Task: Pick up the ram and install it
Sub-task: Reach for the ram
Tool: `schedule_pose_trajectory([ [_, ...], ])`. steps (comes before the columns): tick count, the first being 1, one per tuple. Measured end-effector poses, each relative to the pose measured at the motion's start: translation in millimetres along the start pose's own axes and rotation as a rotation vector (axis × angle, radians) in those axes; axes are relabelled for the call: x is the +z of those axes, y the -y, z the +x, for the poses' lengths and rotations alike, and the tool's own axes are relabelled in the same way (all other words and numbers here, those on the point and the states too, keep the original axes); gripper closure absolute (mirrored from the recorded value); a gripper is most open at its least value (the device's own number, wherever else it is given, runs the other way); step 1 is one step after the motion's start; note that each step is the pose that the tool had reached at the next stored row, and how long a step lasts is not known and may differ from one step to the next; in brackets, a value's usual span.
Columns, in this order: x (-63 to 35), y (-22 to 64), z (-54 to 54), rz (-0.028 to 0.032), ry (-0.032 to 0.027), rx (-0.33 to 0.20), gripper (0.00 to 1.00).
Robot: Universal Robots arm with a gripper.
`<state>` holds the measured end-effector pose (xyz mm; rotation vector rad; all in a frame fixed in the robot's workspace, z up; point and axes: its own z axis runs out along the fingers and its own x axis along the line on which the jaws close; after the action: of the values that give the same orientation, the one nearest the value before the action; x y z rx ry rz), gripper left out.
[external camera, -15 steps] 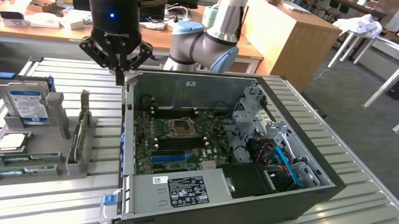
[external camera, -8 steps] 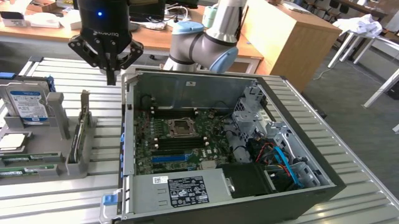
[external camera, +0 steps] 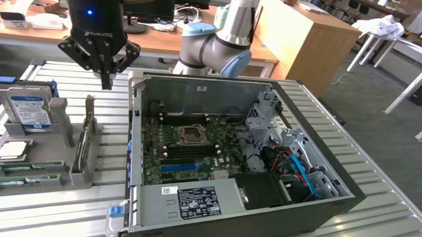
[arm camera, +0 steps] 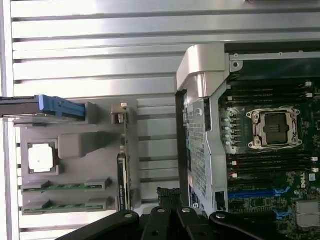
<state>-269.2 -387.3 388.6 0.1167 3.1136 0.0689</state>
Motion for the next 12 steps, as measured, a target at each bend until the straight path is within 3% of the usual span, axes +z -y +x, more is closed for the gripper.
schedule_pose_trajectory([
  [12, -0.1, 0.6, 31.8, 0.0, 0.0, 0.0, 0.89],
])
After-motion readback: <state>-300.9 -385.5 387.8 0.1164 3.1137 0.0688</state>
